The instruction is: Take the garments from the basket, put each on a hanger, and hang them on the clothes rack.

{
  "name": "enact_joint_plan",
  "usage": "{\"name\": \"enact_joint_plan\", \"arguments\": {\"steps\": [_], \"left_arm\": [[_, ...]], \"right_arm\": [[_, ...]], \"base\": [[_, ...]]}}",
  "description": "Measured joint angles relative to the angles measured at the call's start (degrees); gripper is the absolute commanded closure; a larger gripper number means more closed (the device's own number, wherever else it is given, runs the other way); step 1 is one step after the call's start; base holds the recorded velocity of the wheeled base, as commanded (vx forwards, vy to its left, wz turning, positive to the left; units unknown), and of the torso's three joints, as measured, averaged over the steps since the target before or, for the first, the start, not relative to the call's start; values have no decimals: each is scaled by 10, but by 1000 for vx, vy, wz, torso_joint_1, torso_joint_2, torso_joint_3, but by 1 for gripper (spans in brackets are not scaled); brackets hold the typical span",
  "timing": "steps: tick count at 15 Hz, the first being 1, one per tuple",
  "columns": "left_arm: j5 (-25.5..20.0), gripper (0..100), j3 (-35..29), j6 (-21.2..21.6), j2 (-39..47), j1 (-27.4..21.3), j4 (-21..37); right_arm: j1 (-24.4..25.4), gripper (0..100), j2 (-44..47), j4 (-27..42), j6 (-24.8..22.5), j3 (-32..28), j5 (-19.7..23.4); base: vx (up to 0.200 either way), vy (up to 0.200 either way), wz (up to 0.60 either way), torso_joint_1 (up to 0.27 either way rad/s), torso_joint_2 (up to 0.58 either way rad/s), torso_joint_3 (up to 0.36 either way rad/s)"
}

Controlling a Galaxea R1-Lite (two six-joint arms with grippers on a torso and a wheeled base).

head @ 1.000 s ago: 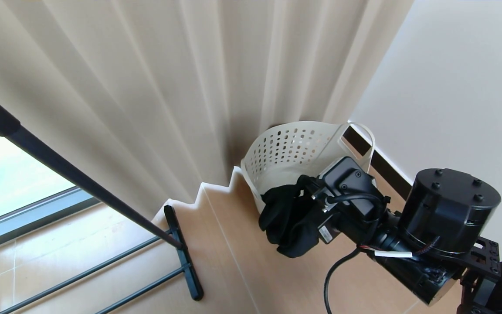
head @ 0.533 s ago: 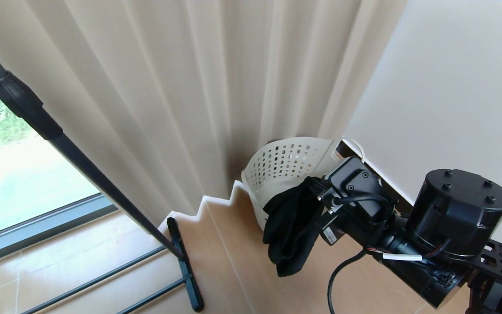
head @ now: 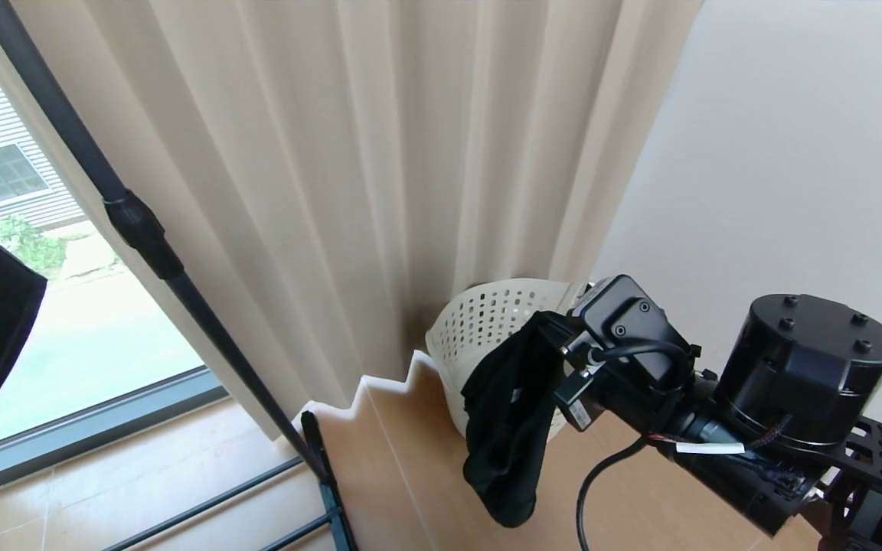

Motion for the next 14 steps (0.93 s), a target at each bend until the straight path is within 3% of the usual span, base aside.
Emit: {"name": "enact_joint_plan", "arguments": {"steps": [9,14], "left_arm": [[0,0,0,1,0,0,0],[0,0,0,1,0,0,-1]], "right_arm": [[-15,100,-2,0,-1,0,10],[-19,100,-1,0,-1,1,10]], "base": [[0,0,0,108,-463,-154],[0,0,0,170,-496,-290]]}}
